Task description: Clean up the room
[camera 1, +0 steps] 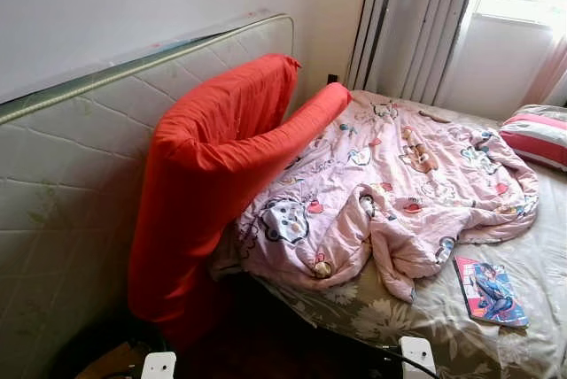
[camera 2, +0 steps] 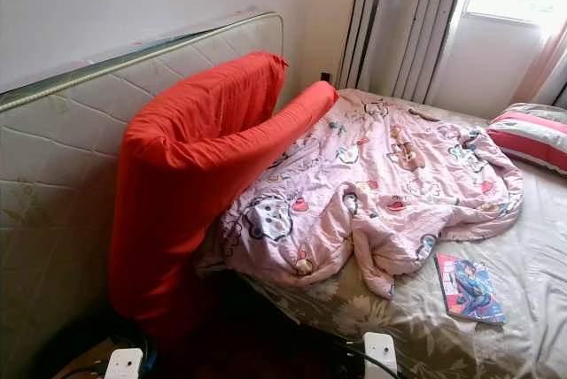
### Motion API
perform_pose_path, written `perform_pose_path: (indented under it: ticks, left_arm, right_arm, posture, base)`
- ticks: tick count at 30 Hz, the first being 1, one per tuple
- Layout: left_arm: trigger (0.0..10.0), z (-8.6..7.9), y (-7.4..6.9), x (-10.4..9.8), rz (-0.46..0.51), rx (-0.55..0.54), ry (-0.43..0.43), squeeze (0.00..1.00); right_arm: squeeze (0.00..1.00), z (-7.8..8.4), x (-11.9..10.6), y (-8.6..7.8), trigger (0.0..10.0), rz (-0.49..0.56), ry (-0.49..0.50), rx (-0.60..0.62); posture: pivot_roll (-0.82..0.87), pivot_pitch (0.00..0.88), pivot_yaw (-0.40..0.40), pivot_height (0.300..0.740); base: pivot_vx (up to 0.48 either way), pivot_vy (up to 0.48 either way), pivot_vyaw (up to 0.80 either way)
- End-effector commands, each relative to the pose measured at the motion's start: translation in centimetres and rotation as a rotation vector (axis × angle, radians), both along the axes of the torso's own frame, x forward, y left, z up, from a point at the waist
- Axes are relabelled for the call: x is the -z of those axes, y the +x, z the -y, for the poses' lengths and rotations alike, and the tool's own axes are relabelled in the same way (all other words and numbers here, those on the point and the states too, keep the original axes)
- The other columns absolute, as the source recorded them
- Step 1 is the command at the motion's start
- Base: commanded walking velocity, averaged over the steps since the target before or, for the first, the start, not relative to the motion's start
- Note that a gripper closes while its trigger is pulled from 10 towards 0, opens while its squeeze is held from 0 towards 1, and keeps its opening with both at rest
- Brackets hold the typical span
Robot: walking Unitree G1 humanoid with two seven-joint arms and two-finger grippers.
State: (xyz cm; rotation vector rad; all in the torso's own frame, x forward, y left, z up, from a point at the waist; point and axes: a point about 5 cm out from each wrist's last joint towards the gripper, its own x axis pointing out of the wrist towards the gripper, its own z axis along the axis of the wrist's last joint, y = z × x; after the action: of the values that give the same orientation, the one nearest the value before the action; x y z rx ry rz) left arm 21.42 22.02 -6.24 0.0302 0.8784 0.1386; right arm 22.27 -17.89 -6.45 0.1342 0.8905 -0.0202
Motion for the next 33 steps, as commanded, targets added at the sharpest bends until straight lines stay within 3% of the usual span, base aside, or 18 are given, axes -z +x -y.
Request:
perform_pose_path:
  ticks: [1, 14, 26, 33]
  left_arm:
    - [10.0, -0.01, -0.09, 0.06, -0.006, -0.004, -0.002, 0.0]
    - [10.0, -0.73, -0.17, -0.06, -0.018, 0.019, 0.025, 0.0]
    - [10.0, -0.65, -0.19, -0.04, -0.011, 0.021, 0.032, 0.0]
    - [10.0, -0.59, -0.37, 0.08, -0.017, 0.017, 0.029, 0.0]
  right_arm:
    - [0.0, 0.18, 0.04, -0.09, 10.0, -0.001, 0.004, 0.015]
    - [0.0, -0.49, 0.14, -0.14, 10.0, -0.003, 0.032, 0.028]
    - [0.0, -0.35, 0.19, -0.25, 10.0, -0.005, 0.028, 0.034]
    - [0.0, -0.26, 0.25, -0.37, 10.0, -0.007, 0.02, 0.025]
  posture:
    - [0.02, 0.0, -0.07, 0.74]
    - [0.03, 0.0, -0.015, 0.74]
    - [0.02, 0.0, -0.028, 0.74]
    - [0.02, 0.0, -0.03, 0.74]
  base:
    - [0.0, 0.0, 0.0]
    - [0.0, 0.0, 0.0]
    - [0.0, 0.0, 0.0]
    - [0.252, 0.0, 0.0]
